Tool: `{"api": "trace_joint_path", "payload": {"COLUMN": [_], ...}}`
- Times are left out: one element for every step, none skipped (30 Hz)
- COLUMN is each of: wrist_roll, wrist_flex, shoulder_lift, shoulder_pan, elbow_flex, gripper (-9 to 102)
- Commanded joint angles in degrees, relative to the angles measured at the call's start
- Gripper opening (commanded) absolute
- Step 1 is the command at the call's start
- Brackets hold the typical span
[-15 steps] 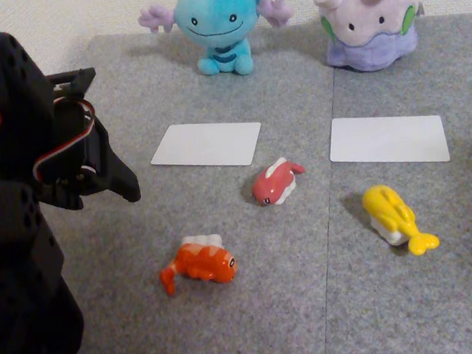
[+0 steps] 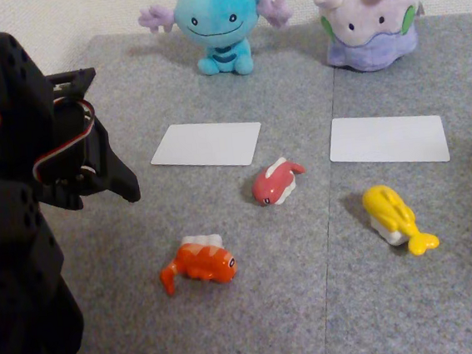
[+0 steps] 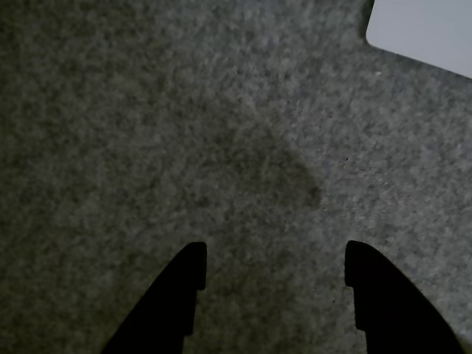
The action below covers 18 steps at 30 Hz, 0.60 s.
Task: Wooper wants to eat egg sudhi, and Goomy wants to eat shrimp sushi
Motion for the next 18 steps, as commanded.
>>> {"api": "trace_joint_path", "payload": {"wrist_roll": [0.2, 0.2, 0.2, -0.4, -0.5, -0.6, -0.6, -0.6, -0.7, -0.7, -0.7, -0.7, -0.7, -0.7, -0.8, -0.8, -0.9, -0.9], "wrist_flex": [-0.7, -0.7, -0.7, -0.7, -0.7, -0.7, -0.7, -0.7, -0.6, -0.6, -0.6, -0.6, -0.7, -1.2, -2.2, -2.7, -2.8, -2.9], "shoulder_lift": [1.1, 1.1, 1.1, 1.1, 1.1, 1.1, 1.1, 1.1, 1.1, 1.1, 1.1, 1.1, 1.2, 1.2, 1.3, 1.7, 2.5, 3.6], "shoulder_pan": [0.2, 0.2, 0.2, 0.0, -0.1, 0.2, 0.4, 0.3, 0.2, 0.0, -0.1, -0.1, -0.1, -0.2, -0.2, -0.1, 0.3, 0.5], "elbow_flex": [-0.3, -0.3, -0.3, -0.3, -0.3, -0.3, -0.3, -0.3, -0.3, -0.3, -0.5, -0.6, -0.6, -0.7, -0.7, -0.7, -0.7, -0.7], "gripper": [22, 23, 23, 23, 23, 23, 23, 23, 23, 23, 22, 23, 23, 23, 22, 22, 22, 22]}}
